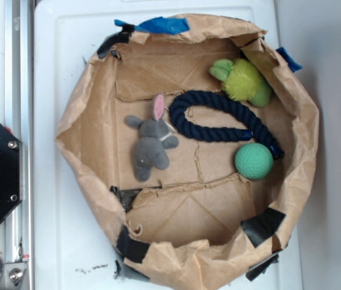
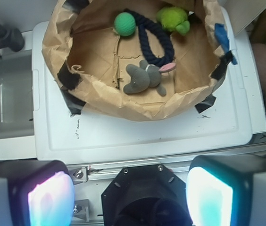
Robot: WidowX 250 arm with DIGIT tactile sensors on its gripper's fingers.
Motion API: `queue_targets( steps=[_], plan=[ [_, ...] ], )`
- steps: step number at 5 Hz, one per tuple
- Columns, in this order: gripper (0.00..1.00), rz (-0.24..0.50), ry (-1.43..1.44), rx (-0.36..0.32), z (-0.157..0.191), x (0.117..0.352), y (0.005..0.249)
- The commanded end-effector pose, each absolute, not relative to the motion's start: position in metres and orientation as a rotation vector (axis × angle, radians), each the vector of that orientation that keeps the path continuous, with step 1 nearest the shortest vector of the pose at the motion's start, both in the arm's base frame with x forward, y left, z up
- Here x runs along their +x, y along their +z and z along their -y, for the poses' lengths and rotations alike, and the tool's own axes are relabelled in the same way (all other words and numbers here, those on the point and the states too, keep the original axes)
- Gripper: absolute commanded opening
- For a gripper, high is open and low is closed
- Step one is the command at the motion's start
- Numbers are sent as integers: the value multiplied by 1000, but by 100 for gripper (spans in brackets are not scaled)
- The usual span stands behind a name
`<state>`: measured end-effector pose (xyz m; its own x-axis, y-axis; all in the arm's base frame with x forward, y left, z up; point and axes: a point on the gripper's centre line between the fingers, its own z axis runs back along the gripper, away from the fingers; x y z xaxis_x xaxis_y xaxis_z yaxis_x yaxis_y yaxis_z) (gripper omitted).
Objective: Grab the green animal.
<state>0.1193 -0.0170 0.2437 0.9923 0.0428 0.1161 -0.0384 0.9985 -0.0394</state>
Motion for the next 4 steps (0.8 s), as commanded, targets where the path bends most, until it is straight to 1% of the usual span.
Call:
queue_targets(
  steps=[1, 2, 3, 4],
  plan=[
    [100, 117, 41, -37, 17, 119, 244],
    [100, 173, 80, -52, 15, 164, 229],
    [100, 207, 55, -30, 13, 194, 217],
    [100, 234, 59, -22, 4, 222, 202]
  ],
)
